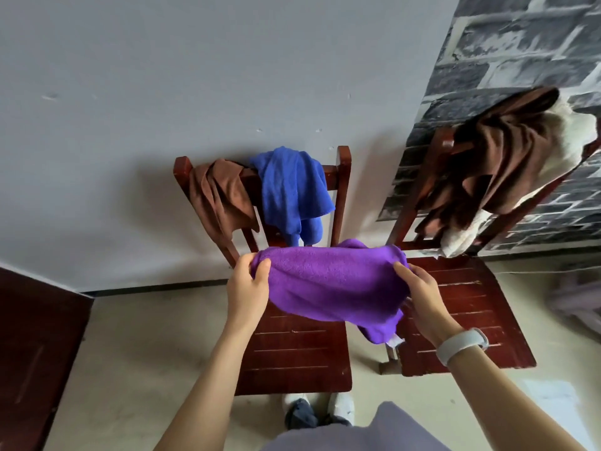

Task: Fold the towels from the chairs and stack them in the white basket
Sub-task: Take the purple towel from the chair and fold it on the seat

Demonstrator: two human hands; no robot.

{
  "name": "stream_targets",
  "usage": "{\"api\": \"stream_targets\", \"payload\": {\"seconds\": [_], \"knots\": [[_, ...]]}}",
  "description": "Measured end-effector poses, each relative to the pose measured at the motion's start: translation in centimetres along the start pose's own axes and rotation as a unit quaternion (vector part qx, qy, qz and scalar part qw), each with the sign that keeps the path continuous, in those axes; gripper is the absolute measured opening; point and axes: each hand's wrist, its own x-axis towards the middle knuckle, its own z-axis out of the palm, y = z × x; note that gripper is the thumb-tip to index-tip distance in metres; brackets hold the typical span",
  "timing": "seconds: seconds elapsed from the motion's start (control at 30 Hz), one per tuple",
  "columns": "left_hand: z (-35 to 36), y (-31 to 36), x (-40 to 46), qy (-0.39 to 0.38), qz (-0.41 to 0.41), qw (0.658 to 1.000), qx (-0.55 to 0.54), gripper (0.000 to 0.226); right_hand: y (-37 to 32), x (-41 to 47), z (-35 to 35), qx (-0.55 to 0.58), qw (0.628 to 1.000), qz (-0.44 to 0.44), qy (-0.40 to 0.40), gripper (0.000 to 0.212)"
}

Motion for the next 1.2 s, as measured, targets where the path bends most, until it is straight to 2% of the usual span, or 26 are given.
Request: {"api": "stream_targets", "payload": {"seconds": [0.07, 0.13, 0.23, 0.3, 0.4, 0.5, 0.53, 0.63, 0.7, 0.8, 0.83, 0.87, 0.97, 1.07, 1.13, 1.2], "knots": [[-0.1, -0.2, 0.5, 0.019, -0.013, 1.000, -0.017, 0.009, -0.3, 0.4, -1.6, 0.008, 0.999, -0.009, 0.039, 0.003], [-0.4, -0.6, 0.9, 0.016, -0.023, 0.999, -0.031, 0.005, -0.1, 0.7, -3.2, -0.009, 0.998, -0.024, 0.058, 0.013], [-1.0, -1.0, 1.0, -0.035, -0.017, 0.998, -0.048, 0.008, 0.5, 0.6, -4.9, -0.093, 0.993, -0.061, 0.041, 0.012], [-1.1, -0.9, 0.8, -0.054, -0.015, 0.996, -0.063, 0.012, 0.7, 0.1, -5.3, -0.156, 0.981, -0.097, 0.061, 0.013], [-1.2, -0.8, 0.4, -0.072, -0.021, 0.992, -0.098, 0.014, 1.1, 0.0, -5.6, -0.138, 0.981, -0.103, 0.086, 0.016], [-1.5, -0.6, 0.0, -0.092, -0.025, 0.986, -0.134, 0.020, 1.2, 0.0, -5.7, 0.016, 1.000, 0.009, 0.018, 0.004], [-1.7, -0.5, 0.0, -0.094, -0.022, 0.985, -0.146, 0.023, 1.3, -0.1, -5.6, 0.036, 0.997, 0.061, -0.013, 0.010], [-2.1, 0.4, -0.2, -0.081, -0.009, 0.981, -0.175, 0.019, 2.3, -0.3, -4.9, -0.075, 0.965, 0.210, -0.137, 0.044], [-2.3, 1.0, -0.3, -0.059, -0.001, 0.980, -0.191, 0.015, 3.2, -0.8, -3.8, -0.116, 0.924, 0.290, -0.222, 0.053], [-2.7, 1.3, -0.1, -0.036, 0.007, 0.981, -0.189, 0.013, 3.9, -1.5, -1.6, -0.157, 0.877, 0.341, -0.299, 0.023], [-2.8, 1.2, 0.0, -0.036, 0.004, 0.983, -0.180, 0.009, 3.9, -1.8, -0.8, -0.177, 0.869, 0.336, -0.317, 0.013], [-3.1, 1.0, 0.2, -0.037, -0.001, 0.985, -0.169, 0.006, 4.0, -1.9, -0.2, -0.184, 0.871, 0.320, -0.324, 0.013], [-3.8, 0.0, 0.5, -0.024, -0.025, 0.987, -0.159, 0.016, 5.1, -1.3, 1.0, -0.126, 0.912, 0.262, -0.290, 0.018], [-4.4, -1.3, 0.7, -0.025, -0.073, 0.985, -0.157, 0.021, 5.6, -0.7, 1.5, 0.004, 0.958, 0.216, -0.192, 0.019], [-4.7, -2.3, 0.8, -0.044, -0.114, 0.979, -0.161, 0.028, 5.6, -0.5, 1.6, 0.109, 0.961, 0.207, -0.144, 0.021], [-4.7, -3.3, 0.7, -0.081, -0.145, 0.974, -0.156, 0.038, 5.0, -1.0, 1.3, 0.180, 0.954, 0.201, -0.130, 0.026]]}}
